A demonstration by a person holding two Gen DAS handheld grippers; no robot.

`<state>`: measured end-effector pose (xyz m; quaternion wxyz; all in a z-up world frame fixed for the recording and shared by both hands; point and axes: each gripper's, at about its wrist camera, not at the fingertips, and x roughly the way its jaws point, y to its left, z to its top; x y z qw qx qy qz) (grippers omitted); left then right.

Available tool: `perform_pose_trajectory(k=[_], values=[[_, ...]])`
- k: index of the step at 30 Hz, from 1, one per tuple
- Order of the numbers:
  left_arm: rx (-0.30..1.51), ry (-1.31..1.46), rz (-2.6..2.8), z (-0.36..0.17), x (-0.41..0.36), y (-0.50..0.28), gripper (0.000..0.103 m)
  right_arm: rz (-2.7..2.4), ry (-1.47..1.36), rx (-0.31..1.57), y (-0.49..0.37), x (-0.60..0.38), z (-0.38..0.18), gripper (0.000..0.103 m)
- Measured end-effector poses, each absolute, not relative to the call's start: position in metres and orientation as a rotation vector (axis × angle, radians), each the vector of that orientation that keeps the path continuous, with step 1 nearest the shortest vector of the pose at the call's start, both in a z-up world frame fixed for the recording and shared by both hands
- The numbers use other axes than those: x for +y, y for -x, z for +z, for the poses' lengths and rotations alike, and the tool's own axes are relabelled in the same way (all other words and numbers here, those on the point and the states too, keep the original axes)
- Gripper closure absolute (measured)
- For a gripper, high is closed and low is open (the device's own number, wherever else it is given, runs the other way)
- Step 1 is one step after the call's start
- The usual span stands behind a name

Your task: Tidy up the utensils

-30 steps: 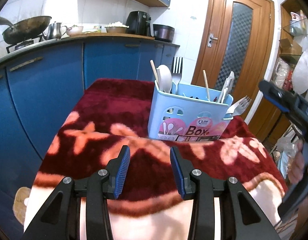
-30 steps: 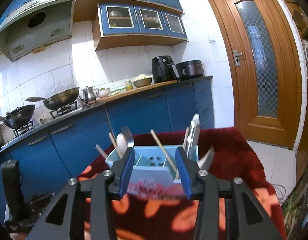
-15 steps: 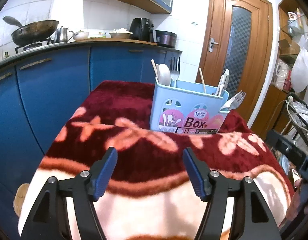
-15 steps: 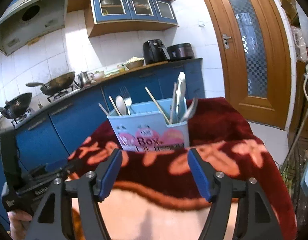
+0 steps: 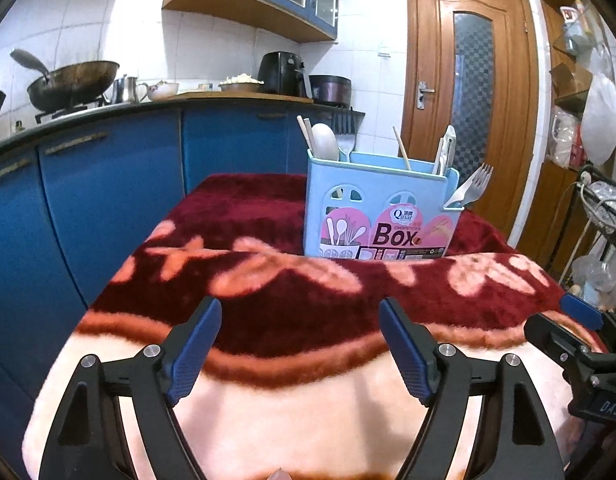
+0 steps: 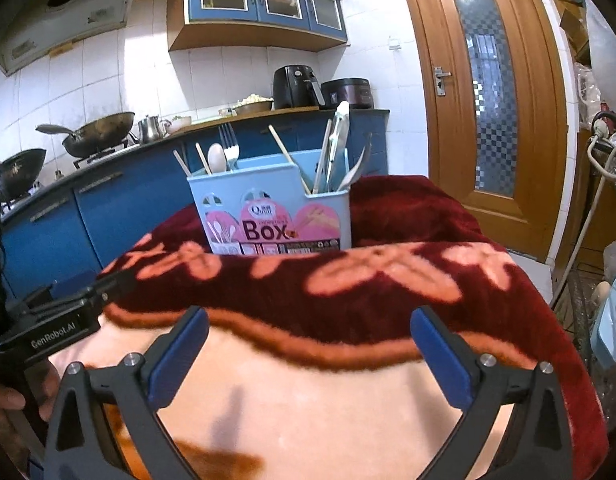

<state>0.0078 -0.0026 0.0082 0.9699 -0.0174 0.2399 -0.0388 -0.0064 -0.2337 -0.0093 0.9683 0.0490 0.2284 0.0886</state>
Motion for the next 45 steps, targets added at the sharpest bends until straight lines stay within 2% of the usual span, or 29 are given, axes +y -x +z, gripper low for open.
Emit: perform_pose_trajectory(k=[45], values=[[0.488, 0.034, -0.057, 0.0033, -0.0055, -0.007, 0.021, 0.155, -0.097, 0.416, 0.0092, -0.235, -0.0118, 0.0]])
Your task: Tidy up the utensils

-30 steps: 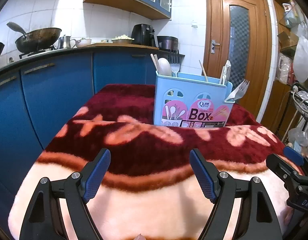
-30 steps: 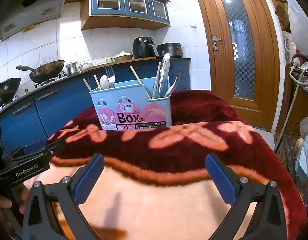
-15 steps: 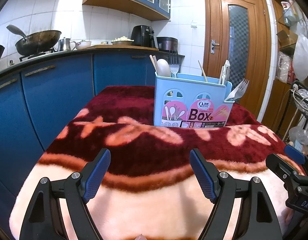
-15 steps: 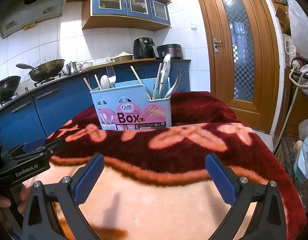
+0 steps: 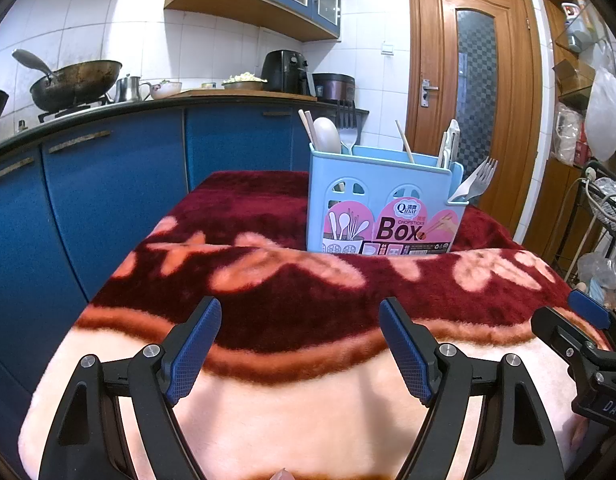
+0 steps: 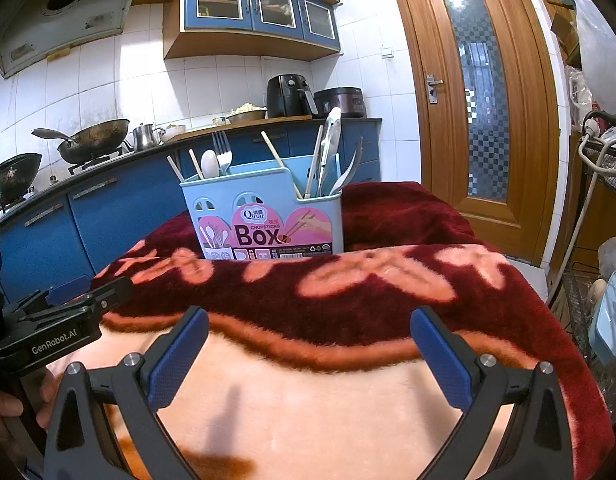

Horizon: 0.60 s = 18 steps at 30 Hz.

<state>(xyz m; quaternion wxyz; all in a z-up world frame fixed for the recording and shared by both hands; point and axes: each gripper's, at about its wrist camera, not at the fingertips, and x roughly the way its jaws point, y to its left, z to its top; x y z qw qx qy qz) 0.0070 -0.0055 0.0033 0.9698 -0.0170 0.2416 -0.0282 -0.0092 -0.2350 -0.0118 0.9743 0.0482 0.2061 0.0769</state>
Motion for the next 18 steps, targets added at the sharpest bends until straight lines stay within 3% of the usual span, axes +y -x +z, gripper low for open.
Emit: perform_pose_trajectory(k=[18], values=[[0.49, 0.038, -0.049, 0.0023, -0.006, -0.0081, 0.021, 0.155, -0.098, 0.416, 0.0091, -0.235, -0.0121, 0.0]])
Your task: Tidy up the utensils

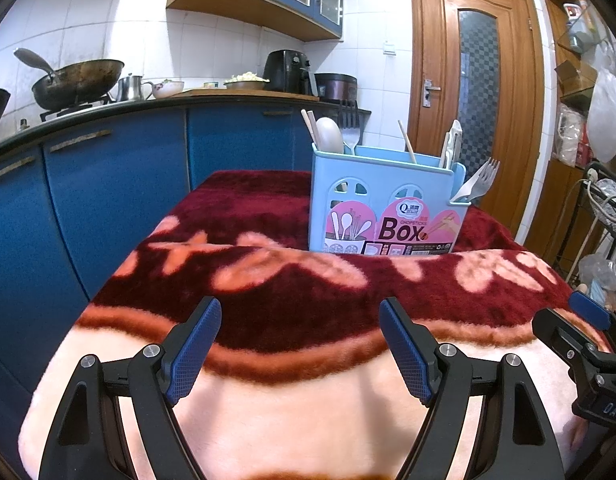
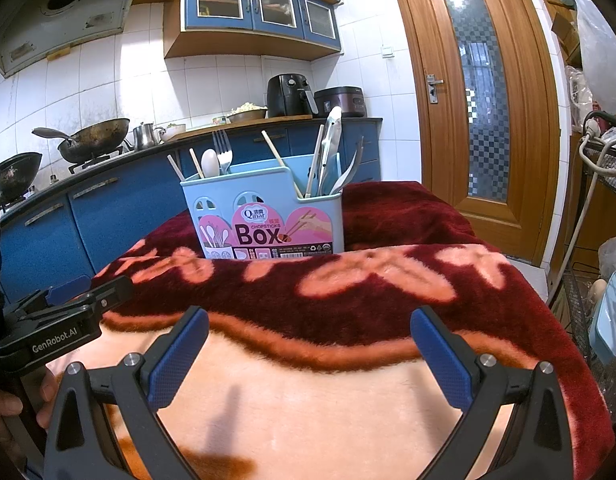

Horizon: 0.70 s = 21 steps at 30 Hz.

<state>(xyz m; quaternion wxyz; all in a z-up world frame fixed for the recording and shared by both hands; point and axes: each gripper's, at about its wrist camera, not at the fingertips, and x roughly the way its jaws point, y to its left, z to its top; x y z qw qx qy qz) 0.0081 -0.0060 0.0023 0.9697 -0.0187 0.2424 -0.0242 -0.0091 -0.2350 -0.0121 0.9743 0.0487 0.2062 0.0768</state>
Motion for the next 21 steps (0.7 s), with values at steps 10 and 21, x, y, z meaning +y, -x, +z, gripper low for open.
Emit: perform_pose_trajectory(k=[10, 21], values=[[0.489, 0.04, -0.054, 0.002, -0.0054, -0.0081, 0.021, 0.155, -0.097, 0.416, 0.0089, -0.2349, -0.0123, 0.0], [0.492, 0.042, -0.054, 0.002, -0.0053, -0.0083, 0.021, 0.154, -0.099, 0.416, 0.0094, -0.2345, -0.0123, 0.0]])
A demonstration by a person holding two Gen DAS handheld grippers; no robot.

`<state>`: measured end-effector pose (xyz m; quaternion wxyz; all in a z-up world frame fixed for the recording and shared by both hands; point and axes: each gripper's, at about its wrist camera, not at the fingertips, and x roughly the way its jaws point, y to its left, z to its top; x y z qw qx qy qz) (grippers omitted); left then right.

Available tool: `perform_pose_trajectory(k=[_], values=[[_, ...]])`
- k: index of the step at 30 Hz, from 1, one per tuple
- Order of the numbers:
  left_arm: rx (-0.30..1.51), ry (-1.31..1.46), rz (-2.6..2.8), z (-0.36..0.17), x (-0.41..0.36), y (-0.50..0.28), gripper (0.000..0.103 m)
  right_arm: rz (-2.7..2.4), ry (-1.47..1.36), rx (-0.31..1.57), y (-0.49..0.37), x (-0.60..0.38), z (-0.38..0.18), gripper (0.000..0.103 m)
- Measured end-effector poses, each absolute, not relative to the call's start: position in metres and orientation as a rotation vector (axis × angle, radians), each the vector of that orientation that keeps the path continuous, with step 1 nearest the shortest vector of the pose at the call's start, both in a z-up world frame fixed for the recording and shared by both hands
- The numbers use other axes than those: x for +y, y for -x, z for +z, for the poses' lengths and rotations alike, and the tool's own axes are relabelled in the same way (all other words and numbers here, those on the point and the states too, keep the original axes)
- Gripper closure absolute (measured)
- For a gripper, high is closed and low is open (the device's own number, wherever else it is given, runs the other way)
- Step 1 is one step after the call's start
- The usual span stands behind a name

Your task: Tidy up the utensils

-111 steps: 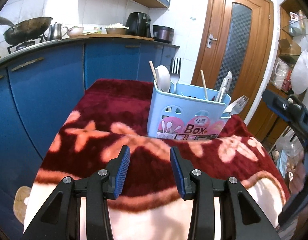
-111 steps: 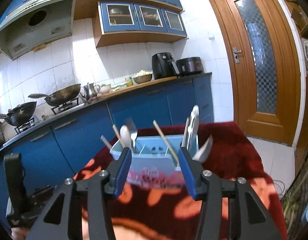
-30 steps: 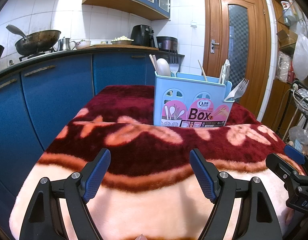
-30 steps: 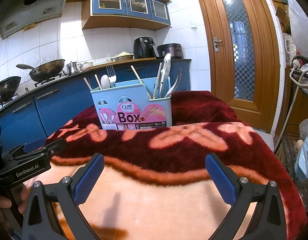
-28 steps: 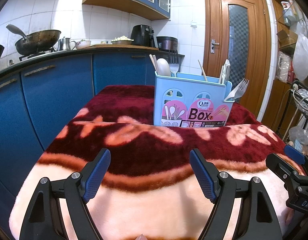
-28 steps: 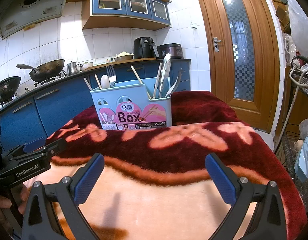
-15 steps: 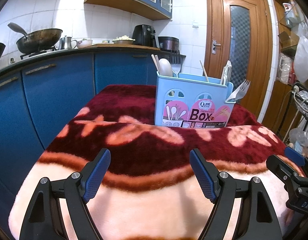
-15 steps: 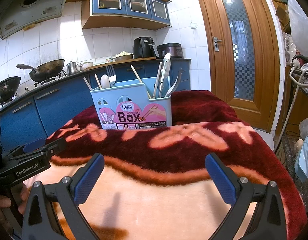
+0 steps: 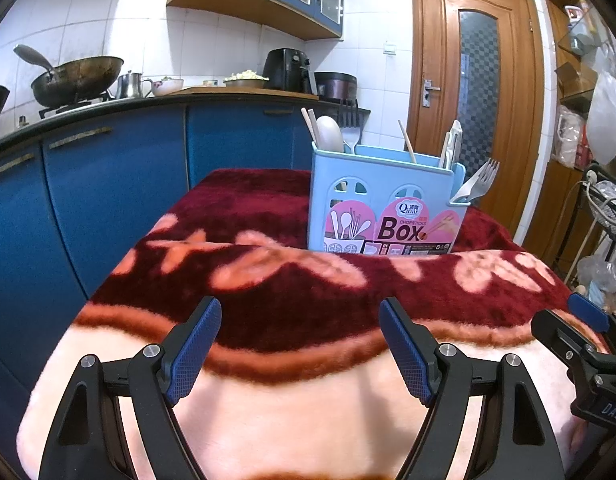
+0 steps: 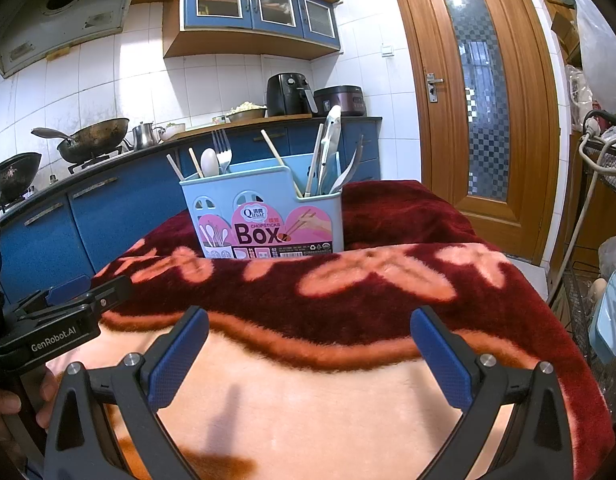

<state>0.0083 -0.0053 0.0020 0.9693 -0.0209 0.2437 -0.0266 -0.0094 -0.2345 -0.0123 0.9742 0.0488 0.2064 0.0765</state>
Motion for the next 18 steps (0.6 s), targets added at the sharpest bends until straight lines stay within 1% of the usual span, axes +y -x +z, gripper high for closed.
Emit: perform_pose_trajectory(k=[18], values=[[0.494, 0.042, -0.056, 0.0013, -0.0063, -0.009, 0.021, 0.154, -0.099, 0.417, 0.0094, -0.2345, -0.0122, 0.0]])
